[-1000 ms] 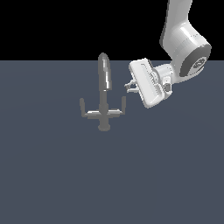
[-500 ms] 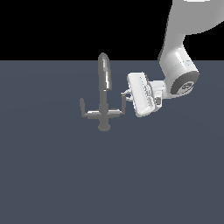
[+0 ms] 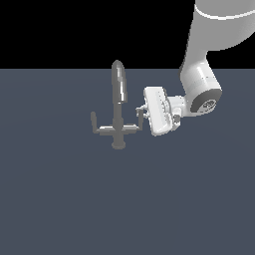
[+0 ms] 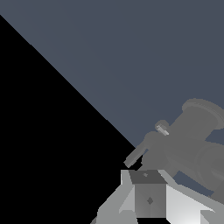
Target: Turn on the faucet by rotating a designated handle.
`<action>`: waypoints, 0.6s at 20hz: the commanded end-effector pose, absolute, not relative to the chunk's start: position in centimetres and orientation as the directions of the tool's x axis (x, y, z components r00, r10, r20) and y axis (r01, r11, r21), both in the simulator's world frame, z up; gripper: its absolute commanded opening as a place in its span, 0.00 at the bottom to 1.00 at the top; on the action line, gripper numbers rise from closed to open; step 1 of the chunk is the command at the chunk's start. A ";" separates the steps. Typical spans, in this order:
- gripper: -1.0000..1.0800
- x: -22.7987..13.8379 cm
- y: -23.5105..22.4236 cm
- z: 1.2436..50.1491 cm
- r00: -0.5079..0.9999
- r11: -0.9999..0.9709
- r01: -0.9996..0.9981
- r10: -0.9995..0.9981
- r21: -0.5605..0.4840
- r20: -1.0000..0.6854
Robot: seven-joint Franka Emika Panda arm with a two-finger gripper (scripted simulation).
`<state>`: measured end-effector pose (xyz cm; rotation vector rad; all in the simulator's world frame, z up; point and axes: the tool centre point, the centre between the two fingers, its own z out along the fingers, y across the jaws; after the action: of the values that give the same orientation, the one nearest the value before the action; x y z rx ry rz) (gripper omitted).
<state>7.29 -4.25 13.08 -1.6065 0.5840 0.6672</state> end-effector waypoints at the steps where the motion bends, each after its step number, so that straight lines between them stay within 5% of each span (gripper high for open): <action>1: 0.00 7.3 -4.2 13.1 0.706 -0.133 -0.702 0.000 -0.699 -0.708; 12: 0.00 5.1 -4.5 13.9 0.705 -0.133 -0.703 0.000 -0.699 -0.709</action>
<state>5.47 -4.48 13.70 -1.6062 0.5847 0.6666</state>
